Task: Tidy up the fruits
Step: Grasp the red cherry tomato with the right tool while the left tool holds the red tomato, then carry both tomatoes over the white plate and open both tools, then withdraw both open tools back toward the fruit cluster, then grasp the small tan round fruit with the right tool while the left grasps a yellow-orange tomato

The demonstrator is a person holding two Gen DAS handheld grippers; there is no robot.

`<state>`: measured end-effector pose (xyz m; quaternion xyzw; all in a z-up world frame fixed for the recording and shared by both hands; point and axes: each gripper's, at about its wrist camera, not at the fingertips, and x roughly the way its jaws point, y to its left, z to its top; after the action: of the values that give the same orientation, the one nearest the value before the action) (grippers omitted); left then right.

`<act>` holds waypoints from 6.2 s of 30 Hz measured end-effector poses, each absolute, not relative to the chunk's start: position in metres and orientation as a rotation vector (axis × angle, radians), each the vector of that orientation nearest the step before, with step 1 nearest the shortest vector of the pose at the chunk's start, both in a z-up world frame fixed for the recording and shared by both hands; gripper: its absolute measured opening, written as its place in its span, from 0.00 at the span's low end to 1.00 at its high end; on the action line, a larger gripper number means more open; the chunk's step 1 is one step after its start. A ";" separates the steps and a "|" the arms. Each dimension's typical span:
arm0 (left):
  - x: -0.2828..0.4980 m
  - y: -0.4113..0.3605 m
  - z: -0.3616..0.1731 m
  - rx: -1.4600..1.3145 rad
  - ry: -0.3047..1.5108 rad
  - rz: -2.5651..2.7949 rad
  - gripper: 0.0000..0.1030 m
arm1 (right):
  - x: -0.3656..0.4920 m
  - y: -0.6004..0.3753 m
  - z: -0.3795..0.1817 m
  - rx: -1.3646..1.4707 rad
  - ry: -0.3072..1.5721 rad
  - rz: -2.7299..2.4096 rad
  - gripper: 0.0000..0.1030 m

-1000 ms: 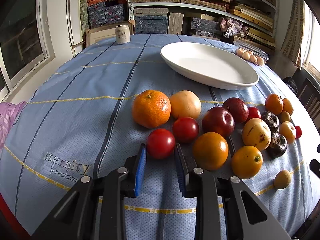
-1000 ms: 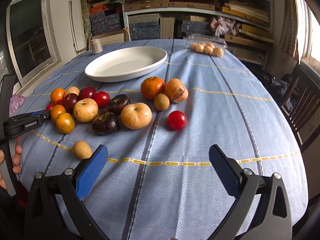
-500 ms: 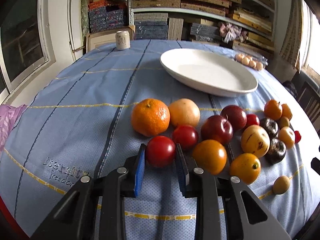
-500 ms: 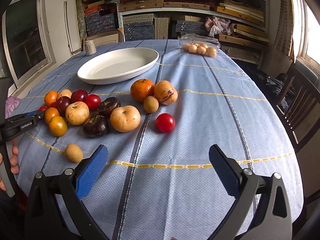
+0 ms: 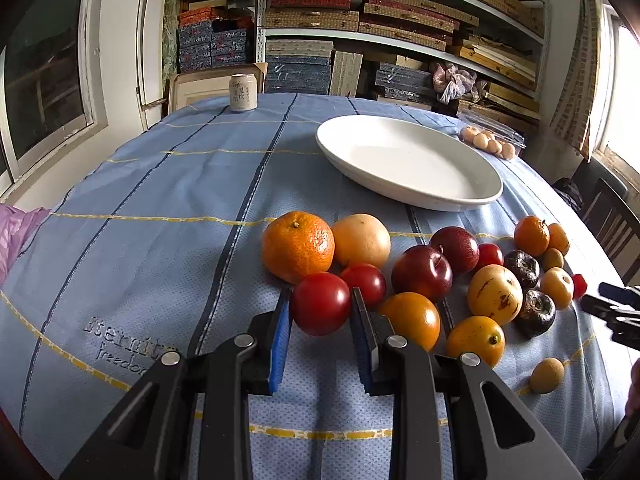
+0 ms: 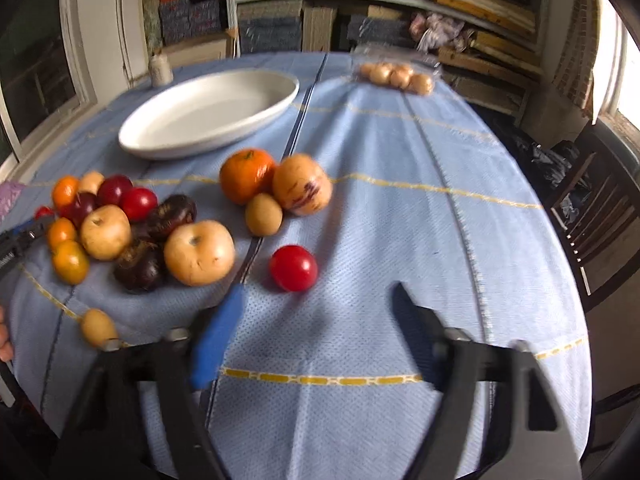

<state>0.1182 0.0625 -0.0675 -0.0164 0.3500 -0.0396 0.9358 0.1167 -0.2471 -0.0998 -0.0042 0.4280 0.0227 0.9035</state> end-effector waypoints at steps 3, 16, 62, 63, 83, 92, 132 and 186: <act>0.117 0.064 -0.067 -0.038 0.713 -0.086 0.28 | 0.126 -0.245 -0.105 -0.006 0.900 0.057 0.66; 0.117 0.065 -0.067 -0.048 0.714 -0.097 0.28 | 0.143 -0.243 -0.107 0.000 0.886 0.079 0.25; 0.246 0.011 0.023 0.007 0.680 -0.178 0.28 | 0.258 -0.188 0.011 -0.041 0.732 0.267 0.25; 0.259 0.008 0.020 0.009 0.692 -0.180 0.28 | 0.279 -0.183 0.006 -0.042 0.762 0.270 0.25; 0.364 0.022 -0.023 -0.080 0.884 -0.096 0.67 | 0.396 -0.164 -0.046 -0.005 0.917 0.191 0.54; 0.268 0.037 0.011 0.008 0.784 -0.099 0.75 | 0.267 -0.200 -0.018 0.005 0.794 0.237 0.60; 0.091 0.044 -0.044 0.047 0.777 -0.160 0.84 | 0.076 -0.121 -0.106 -0.169 0.845 0.412 0.25; 0.093 -0.013 -0.064 0.032 0.780 -0.316 0.36 | 0.060 -0.183 -0.088 -0.041 0.777 0.305 0.25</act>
<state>0.0928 -0.0126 -0.0639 0.0154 0.3785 -0.1534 0.9127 0.0602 -0.1832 -0.0882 -0.0201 0.3772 0.1482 0.9140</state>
